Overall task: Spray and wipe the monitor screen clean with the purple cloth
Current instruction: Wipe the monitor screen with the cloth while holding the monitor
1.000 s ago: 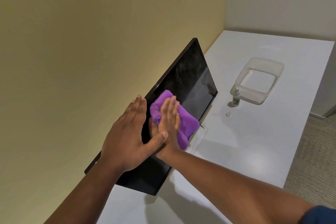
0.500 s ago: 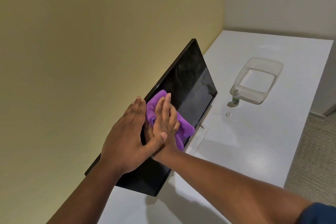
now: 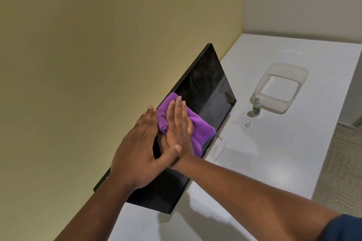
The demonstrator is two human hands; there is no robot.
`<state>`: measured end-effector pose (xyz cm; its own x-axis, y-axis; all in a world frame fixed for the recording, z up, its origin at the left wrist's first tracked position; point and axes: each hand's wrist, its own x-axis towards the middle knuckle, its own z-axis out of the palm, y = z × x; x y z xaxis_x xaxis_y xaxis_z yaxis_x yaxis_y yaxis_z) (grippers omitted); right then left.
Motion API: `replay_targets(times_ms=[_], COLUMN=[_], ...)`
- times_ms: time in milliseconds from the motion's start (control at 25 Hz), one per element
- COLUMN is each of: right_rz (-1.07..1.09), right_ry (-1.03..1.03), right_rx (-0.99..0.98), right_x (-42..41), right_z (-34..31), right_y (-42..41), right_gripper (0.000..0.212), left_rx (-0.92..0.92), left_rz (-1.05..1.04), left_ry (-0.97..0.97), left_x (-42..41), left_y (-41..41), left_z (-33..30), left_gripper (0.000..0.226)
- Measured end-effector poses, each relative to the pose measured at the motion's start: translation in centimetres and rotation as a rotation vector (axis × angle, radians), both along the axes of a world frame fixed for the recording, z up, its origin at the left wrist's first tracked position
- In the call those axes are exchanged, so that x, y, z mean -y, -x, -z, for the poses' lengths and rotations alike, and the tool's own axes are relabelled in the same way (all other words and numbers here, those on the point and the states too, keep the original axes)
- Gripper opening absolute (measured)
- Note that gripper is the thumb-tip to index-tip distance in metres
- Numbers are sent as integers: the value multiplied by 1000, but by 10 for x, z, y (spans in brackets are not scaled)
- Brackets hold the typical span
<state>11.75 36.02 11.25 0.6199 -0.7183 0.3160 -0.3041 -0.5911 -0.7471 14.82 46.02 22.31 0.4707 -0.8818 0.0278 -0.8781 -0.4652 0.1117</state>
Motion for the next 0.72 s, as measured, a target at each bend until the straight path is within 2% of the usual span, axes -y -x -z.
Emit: replay_targets(times_ms=[80,120,200,280,400,440,520,600,720], right_rz=[-47,-88,-19,92,15,-16,-6,67,72], right_ry=[129,84,-122,-164,-25,23,174,274,-83], right_rx=[-122,-185,-236,-148,68,87,-40,-113,-10], right_x=[-2,1,13,24,26,22,5,-1,20], right_z=[20,31,34,11,-14,-11,13,37,10], right_y=[24,35,37,17,-4,-3,12,27,7], right_gripper=[87,87,83,81,84,86,89,79,80], left_rx=[-9,-13,-9,3,23,24,12,-4,2], left_rz=[9,16,23,20,19,18,12,12,23], left_ry=[-7,-7,-6,-9,-8,-6,-3,0,4], left_x=[-1,-1,-2,-2,0,0,-1,-2,-1], left_y=[0,-1,-1,-1,0,1,0,0,-1], left_z=[-1,-1,-1,0,2,2,1,0,0], left_gripper=[107,107,107,107,106,106,106,106,105])
